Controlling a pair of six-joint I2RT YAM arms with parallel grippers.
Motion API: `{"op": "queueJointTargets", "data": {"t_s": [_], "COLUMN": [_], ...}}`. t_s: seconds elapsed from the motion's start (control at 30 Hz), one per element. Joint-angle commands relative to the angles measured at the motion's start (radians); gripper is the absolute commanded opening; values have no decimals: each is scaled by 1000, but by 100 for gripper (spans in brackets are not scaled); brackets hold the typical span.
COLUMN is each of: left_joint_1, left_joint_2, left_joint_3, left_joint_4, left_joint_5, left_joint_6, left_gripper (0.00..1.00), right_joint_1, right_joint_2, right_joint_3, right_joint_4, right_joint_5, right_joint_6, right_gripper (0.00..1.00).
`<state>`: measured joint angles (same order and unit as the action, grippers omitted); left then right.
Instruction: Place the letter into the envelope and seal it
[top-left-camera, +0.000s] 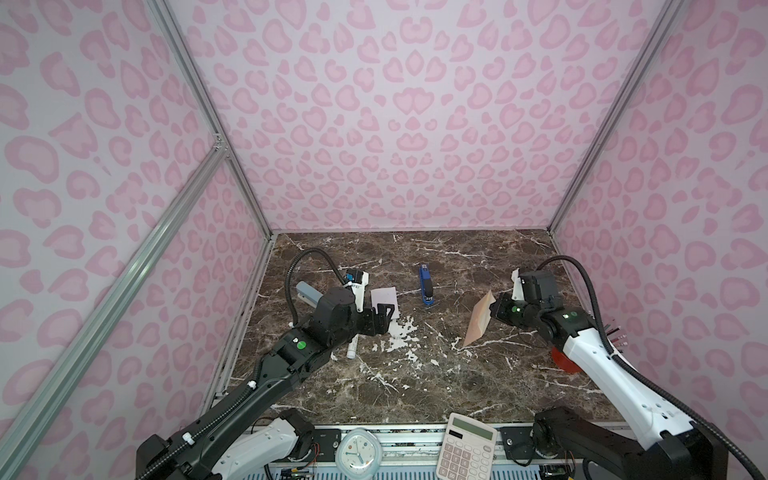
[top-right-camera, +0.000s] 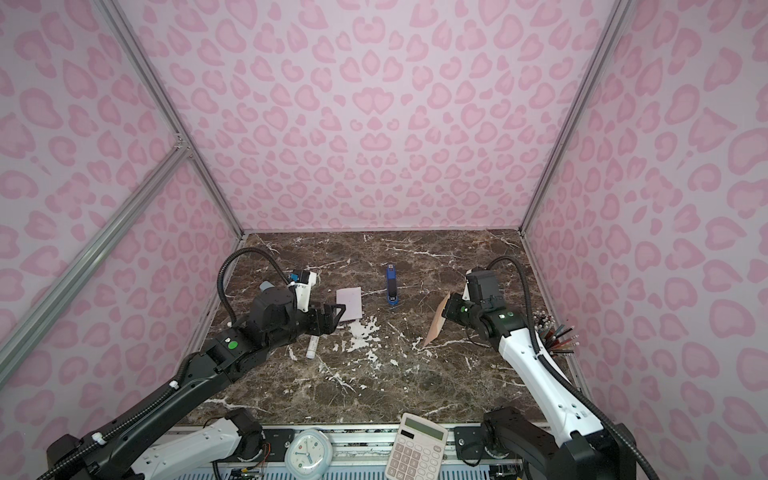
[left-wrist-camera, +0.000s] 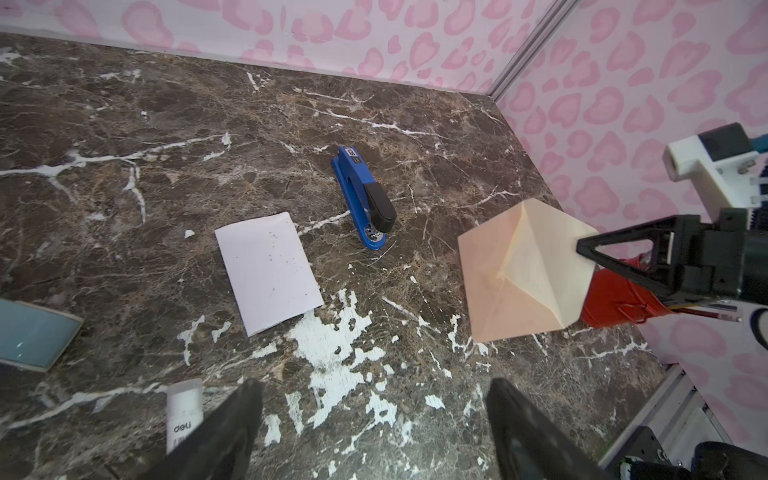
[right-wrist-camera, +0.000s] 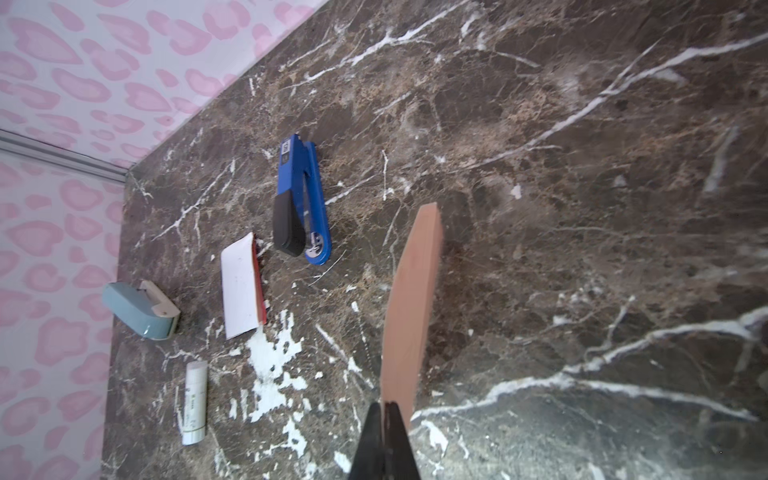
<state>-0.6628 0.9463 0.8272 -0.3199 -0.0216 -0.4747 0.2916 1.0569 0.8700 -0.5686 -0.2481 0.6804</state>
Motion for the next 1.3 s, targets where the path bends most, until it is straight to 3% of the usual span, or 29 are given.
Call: {"op": "queueJointTargets", "data": {"t_s": [0.0, 0.23, 0.5, 0.67, 0.87, 1.13, 1.27], "left_joint_1": [0, 1, 1, 0, 1, -1, -1], "left_joint_2": [-35, -97, -216, -257, -266, -243, -235], "left_joint_3": [-9, -9, -47, -63, -67, -61, -59], "left_joint_4": [-42, -111, -152, -175, -178, -170, -169], "left_joint_5": [-52, -123, -159, -171, -176, -166, -164], "left_joint_6": [-35, -77, -92, -87, -84, -82, -81], "left_gripper": [87, 87, 87, 87, 87, 88, 88], "right_joint_1": [82, 336, 534, 557, 547, 487, 480], "right_joint_2": [-49, -65, 99, 158, 173, 146, 164], "right_joint_3": [-3, -8, 122, 81, -81, -328, -367], "right_joint_4": [-55, 27, 170, 250, 349, 525, 609], "right_joint_5": [63, 167, 226, 237, 235, 219, 194], "right_joint_6": [138, 340, 378, 398, 430, 385, 364], "right_gripper": [0, 0, 1, 2, 3, 5, 6]}}
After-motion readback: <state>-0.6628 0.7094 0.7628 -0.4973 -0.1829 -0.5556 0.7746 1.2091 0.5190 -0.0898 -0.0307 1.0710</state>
